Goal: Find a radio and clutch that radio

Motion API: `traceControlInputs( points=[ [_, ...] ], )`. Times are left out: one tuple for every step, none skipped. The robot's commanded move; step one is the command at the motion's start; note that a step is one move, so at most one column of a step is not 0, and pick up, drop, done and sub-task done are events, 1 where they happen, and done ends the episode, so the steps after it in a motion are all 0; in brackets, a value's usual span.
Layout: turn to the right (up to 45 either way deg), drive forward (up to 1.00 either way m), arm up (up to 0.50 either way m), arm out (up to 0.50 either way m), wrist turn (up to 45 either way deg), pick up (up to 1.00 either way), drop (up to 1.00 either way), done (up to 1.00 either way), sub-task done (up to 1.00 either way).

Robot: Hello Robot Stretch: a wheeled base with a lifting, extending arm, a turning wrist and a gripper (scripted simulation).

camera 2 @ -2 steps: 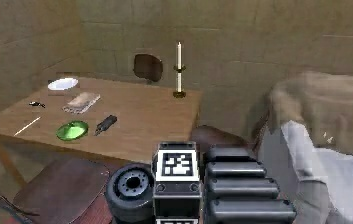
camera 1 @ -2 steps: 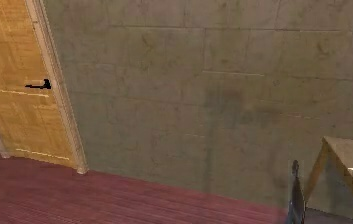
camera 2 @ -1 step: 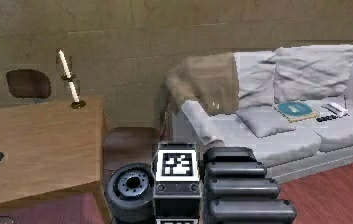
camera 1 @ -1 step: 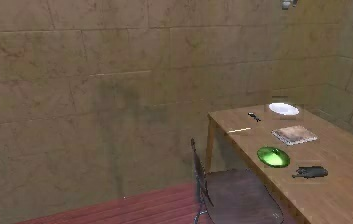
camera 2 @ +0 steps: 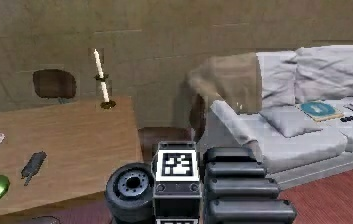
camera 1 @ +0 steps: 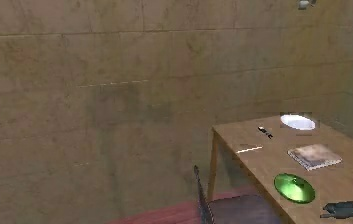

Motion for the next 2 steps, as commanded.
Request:
traceControlInputs(
  points=[
    [-45.0, 0.0, 0.0, 0.0, 0.0, 0.0, 0.0, 0.0, 0.0],
    [-45.0, 0.0, 0.0, 0.0, 0.0, 0.0, 0.0, 0.0, 0.0]
  ],
)
